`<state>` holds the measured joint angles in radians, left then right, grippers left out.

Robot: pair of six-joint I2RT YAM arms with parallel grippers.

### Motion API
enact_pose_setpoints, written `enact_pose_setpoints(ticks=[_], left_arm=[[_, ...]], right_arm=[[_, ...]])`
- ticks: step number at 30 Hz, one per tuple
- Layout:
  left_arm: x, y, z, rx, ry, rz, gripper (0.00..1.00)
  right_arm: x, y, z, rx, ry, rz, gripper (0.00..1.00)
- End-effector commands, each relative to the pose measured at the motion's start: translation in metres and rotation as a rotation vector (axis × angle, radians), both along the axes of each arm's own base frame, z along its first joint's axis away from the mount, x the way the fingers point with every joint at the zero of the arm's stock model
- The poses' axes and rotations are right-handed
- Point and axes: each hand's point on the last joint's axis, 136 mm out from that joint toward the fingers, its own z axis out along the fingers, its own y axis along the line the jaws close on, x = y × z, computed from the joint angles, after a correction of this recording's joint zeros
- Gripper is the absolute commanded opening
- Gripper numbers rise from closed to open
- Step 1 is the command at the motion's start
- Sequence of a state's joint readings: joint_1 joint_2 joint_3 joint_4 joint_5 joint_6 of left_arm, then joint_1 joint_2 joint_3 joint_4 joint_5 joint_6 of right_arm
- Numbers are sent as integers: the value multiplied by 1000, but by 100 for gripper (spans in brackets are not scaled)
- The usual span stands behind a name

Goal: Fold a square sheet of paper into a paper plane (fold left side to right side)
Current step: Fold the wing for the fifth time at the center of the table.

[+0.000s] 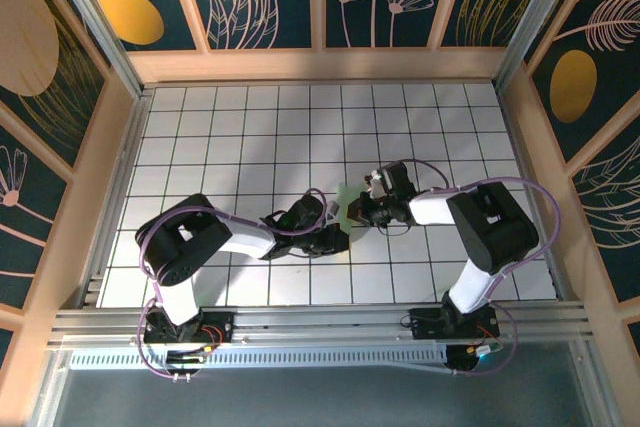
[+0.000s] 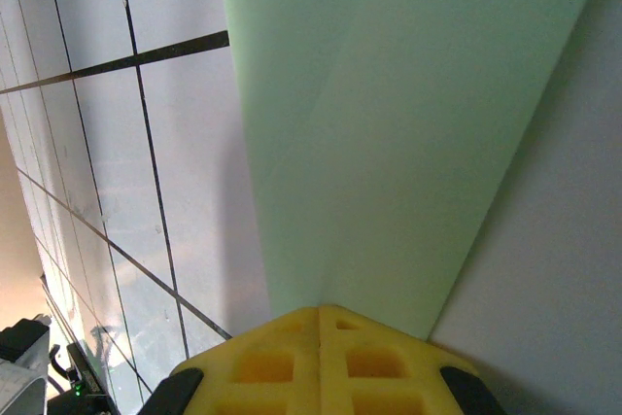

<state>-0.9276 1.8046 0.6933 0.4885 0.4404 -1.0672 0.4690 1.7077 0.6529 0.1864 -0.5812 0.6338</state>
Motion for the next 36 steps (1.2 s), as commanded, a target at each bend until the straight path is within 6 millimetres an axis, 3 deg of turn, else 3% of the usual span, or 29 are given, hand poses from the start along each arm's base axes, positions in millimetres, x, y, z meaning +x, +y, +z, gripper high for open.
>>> enact_pose_setpoints(ticks=[1,5,10,21,36], left_arm=[[4,5,16,-4,-40,18,2],[9,16,26,46,-80,53,8],[9,31,18,113,-85,86,10],[9,26,1,145,-60,60,18],[6,16,-1,91,-42,33,15]], right_arm=[[-27,-35,-51,-194,137,-35,0],[-27,-34,-50,-192,137,-35,0],[-27,-35,-50,-194,138,-38,0],[-29,-35,-50,-197,138,-34,0],[-29,-36,-53,-205,142,-34,0]])
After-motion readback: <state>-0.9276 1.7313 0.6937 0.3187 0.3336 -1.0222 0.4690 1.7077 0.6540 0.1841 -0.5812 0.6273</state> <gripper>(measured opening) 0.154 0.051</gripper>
